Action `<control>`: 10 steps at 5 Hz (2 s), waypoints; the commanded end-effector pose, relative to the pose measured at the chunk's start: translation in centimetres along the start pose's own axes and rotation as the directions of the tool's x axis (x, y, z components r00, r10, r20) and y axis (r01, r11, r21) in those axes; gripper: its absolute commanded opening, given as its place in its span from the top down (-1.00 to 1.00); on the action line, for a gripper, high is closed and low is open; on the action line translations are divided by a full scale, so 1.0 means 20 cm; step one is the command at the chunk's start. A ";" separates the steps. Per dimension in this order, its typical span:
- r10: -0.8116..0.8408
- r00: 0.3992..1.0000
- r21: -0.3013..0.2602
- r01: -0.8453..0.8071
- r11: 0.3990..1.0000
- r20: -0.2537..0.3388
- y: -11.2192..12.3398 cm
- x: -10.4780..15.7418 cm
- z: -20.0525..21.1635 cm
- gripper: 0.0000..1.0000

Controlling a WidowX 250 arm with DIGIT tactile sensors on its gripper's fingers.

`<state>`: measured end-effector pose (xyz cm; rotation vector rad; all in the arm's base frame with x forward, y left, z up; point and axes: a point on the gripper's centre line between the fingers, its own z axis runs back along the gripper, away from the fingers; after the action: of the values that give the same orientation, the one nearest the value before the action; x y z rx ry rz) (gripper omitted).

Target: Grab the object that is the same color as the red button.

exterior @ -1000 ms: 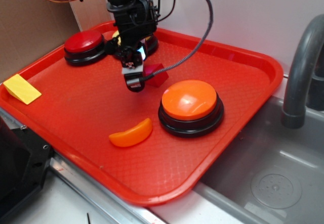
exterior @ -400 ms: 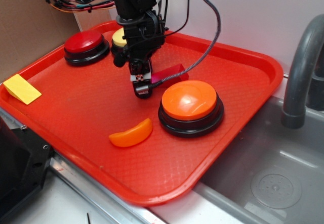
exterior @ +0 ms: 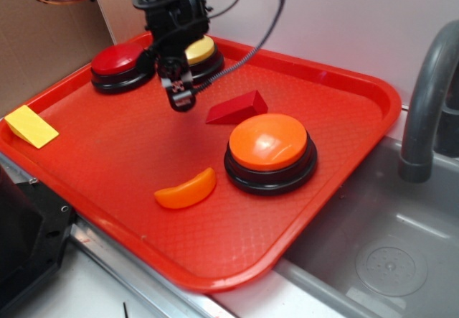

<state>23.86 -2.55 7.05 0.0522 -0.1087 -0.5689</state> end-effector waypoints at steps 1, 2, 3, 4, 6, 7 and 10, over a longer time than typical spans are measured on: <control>0.014 0.993 0.038 -0.019 0.999 0.121 -0.03 0.01 0.23 -1.00; -0.077 0.985 0.016 0.075 0.997 0.154 -0.07 0.08 0.17 -1.00; -0.161 0.975 -0.027 0.167 0.986 0.153 -0.11 0.15 0.04 -1.00; -0.174 0.972 -0.061 0.185 0.981 0.158 -0.13 0.17 -0.03 -1.00; -0.207 0.965 -0.059 0.218 0.974 0.160 -0.10 0.23 -0.11 -1.00; -0.217 0.959 -0.051 0.230 0.972 0.181 -0.08 0.25 -0.12 -1.00; -0.268 0.949 -0.073 0.283 0.956 0.169 -0.13 0.30 -0.23 -0.58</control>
<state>27.84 -6.61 1.98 -0.0838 -0.1875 -0.8392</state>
